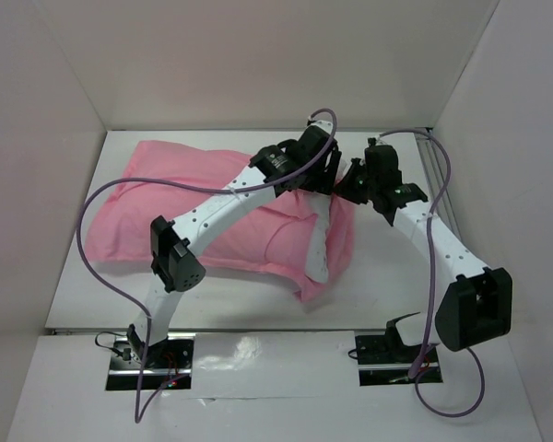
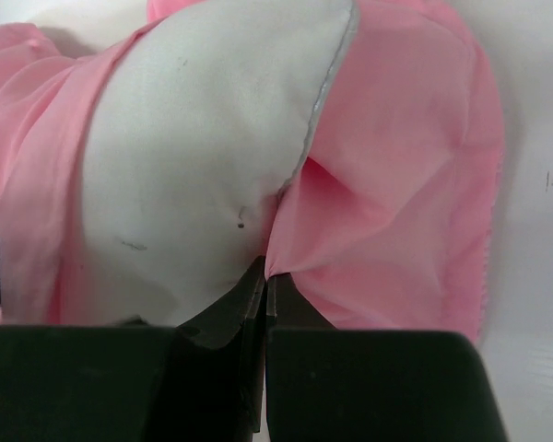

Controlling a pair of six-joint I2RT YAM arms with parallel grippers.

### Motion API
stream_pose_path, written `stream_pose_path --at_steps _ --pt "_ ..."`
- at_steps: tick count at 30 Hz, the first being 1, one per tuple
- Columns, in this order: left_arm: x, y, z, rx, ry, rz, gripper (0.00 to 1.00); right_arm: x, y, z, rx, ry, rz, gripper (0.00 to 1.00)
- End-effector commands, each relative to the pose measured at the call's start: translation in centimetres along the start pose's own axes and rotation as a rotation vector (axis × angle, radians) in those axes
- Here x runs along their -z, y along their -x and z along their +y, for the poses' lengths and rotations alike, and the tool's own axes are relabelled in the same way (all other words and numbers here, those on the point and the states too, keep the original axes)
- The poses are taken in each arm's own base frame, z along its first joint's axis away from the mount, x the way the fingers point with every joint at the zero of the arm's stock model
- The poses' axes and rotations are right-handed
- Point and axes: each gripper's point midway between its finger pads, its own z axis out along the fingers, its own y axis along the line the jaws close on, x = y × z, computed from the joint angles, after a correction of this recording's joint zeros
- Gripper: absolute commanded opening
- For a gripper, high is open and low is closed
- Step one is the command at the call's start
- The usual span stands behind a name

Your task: Put the pillow into the pillowcase

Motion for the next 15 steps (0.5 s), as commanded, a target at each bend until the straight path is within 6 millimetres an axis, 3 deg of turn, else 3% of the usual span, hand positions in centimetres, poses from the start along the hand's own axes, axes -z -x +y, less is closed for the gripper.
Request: stream_pose_path --at_steps 1,5,8,10,12,15 --pt "0.5 4.8 0.6 0.098 0.018 -0.16 0.86 1.3 1.2 1.3 0.004 0.061 -0.065 0.0" --pt "-2.4 3.4 -1.2 0.065 -0.044 -0.125 0.82 1.2 -0.1 0.2 -0.016 0.052 -0.042 0.0" --pt "-5.5 -0.4 -1.1 0.037 -0.014 -0.009 0.71 1.8 0.7 0.1 -0.049 0.071 -0.064 0.0" --pt "-6.5 -3.3 -1.1 0.034 -0.018 0.081 0.71 1.8 1.2 -0.5 -0.061 0.064 -0.071 0.0" --pt "-6.2 -5.0 -1.1 0.049 -0.033 0.133 0.79 1.6 1.0 -1.1 -0.059 0.046 -0.061 0.0" --pt "-5.8 -6.2 -1.7 0.063 -0.082 0.163 0.84 1.6 1.3 -1.2 -0.062 0.052 -0.068 0.0"
